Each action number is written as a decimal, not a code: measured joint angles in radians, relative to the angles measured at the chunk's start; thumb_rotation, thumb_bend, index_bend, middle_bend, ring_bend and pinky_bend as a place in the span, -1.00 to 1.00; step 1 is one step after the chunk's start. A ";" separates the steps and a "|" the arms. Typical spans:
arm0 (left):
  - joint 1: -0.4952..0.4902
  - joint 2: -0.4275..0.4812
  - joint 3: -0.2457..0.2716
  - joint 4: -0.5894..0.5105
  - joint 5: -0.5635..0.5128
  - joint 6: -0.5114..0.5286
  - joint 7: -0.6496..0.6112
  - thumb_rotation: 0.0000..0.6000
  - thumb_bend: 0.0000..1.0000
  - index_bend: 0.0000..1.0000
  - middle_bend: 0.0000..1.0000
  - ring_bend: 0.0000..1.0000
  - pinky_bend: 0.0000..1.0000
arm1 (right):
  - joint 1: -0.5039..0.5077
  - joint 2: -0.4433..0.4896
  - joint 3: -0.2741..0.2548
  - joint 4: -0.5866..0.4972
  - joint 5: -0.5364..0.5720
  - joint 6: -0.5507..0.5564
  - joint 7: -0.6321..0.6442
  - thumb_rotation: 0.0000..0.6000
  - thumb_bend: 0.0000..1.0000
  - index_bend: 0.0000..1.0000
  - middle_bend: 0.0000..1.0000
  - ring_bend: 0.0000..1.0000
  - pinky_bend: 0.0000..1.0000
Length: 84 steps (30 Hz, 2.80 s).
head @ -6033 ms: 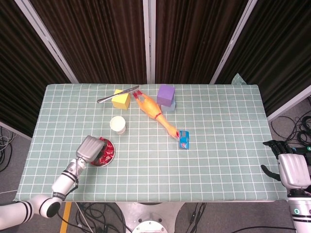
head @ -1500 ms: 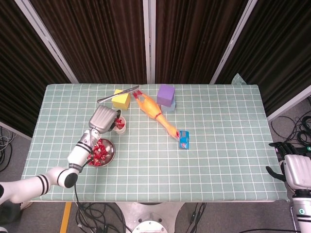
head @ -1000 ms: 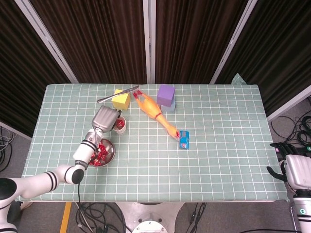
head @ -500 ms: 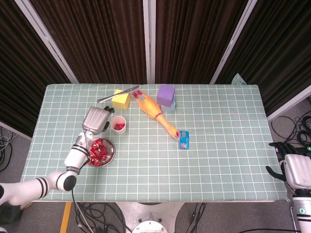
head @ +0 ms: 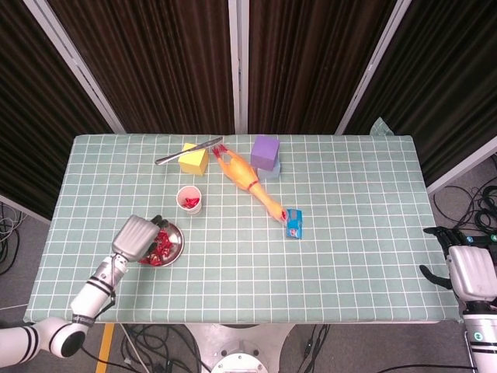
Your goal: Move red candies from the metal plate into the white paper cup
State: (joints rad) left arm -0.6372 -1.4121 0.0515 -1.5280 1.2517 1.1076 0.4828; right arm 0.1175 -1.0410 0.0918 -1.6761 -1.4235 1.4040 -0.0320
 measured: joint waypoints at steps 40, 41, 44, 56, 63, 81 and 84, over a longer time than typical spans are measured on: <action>0.013 -0.082 -0.032 0.070 -0.089 -0.144 0.149 1.00 -0.50 -0.38 -0.26 0.81 1.00 | 0.000 0.003 -0.002 -0.005 0.007 -0.003 -0.003 1.00 -0.80 -0.48 -0.45 -0.53 0.09; 0.010 -0.085 -0.036 0.073 -0.096 -0.149 0.151 1.00 -0.50 -0.38 -0.26 0.81 1.00 | 0.000 0.003 -0.002 -0.006 0.007 -0.003 -0.003 1.00 -0.80 -0.48 -0.45 -0.53 0.09; 0.000 -0.097 -0.045 0.087 -0.120 -0.166 0.161 1.00 -0.51 -0.37 -0.26 0.81 1.00 | -0.001 0.005 -0.002 -0.007 0.008 -0.002 -0.004 1.00 -0.80 -0.48 -0.45 -0.53 0.09; -0.010 -0.123 -0.051 0.144 -0.147 -0.186 0.152 1.00 -0.43 0.07 0.09 0.83 1.00 | 0.000 0.006 -0.001 -0.008 0.010 -0.003 -0.004 1.00 -0.80 -0.48 -0.45 -0.51 0.11; -0.012 -0.142 -0.054 0.193 -0.123 -0.202 0.087 1.00 -0.22 0.18 0.22 0.86 1.00 | -0.003 0.008 -0.002 -0.011 0.012 0.001 -0.006 1.00 -0.80 -0.48 -0.45 -0.51 0.11; -0.002 -0.088 -0.091 0.161 -0.033 -0.150 -0.057 1.00 -0.02 0.32 0.41 0.91 1.00 | -0.002 0.012 0.001 -0.018 0.013 0.003 -0.014 1.00 -0.80 -0.48 -0.45 -0.51 0.12; -0.011 -0.055 -0.131 0.121 -0.027 -0.130 -0.073 1.00 -0.02 0.30 0.41 0.90 1.00 | -0.002 0.011 0.001 -0.017 0.013 0.003 -0.013 1.00 -0.80 -0.48 -0.45 -0.51 0.12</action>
State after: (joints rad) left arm -0.6477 -1.4668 -0.0793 -1.4071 1.2249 0.9776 0.4099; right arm 0.1155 -1.0304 0.0932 -1.6931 -1.4110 1.4070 -0.0450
